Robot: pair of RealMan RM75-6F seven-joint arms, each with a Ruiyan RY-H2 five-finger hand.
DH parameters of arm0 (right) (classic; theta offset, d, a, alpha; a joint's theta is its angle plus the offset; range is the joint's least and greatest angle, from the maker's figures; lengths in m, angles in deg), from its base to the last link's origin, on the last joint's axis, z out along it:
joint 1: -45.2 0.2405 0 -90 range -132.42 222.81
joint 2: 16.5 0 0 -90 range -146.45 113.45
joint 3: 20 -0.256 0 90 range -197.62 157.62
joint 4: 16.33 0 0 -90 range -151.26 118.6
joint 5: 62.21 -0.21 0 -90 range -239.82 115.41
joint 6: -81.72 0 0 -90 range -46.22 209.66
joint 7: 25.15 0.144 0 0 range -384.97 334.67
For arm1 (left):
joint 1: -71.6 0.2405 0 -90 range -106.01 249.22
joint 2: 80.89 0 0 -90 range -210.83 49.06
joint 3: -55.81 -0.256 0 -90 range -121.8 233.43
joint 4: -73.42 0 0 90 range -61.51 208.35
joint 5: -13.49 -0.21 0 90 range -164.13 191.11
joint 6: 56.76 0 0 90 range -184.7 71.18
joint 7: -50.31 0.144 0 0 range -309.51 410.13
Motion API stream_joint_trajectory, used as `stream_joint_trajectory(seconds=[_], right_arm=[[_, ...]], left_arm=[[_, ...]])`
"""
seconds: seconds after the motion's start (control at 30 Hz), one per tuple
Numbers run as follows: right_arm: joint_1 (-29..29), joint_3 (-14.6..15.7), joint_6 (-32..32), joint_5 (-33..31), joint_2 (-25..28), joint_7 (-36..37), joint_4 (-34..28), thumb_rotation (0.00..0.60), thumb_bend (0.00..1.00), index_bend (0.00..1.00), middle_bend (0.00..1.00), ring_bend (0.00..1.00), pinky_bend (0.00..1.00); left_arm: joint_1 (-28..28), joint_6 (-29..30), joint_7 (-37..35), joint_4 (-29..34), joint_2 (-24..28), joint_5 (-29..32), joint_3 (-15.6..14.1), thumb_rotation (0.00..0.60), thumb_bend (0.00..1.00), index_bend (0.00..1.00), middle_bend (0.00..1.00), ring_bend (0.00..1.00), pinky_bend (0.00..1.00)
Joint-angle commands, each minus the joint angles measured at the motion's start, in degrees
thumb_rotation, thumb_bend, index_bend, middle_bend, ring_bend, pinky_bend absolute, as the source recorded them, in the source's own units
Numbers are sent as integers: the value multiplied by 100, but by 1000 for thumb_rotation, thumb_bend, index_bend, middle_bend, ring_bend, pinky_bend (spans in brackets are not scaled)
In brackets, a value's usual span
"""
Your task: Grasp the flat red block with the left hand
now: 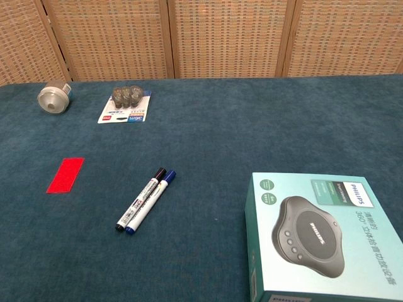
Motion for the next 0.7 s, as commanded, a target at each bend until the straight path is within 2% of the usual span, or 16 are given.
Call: stream_joint_trajectory(seconds=[0.03, 0.47, 0.7], right_arm=[[-3, -3, -3, -6, 4, 9, -3, 600, 22, 38, 0, 0, 0], [-5, -17, 8, -49, 7, 23, -2, 600, 25, 38, 0, 0, 0], [-46, -34, -44, -75, 73, 238, 12, 600, 24, 38, 0, 0, 0]], left_arm=[[-3, -9, 6, -1, -3, -2, -5, 600, 0, 0, 0, 0, 0], [-100, -208, 74, -29, -62, 41, -10, 600, 0, 0, 0, 0, 0], [-418, -776, 33, -31, -207, 135, 21, 600, 0, 0, 0, 0, 0]])
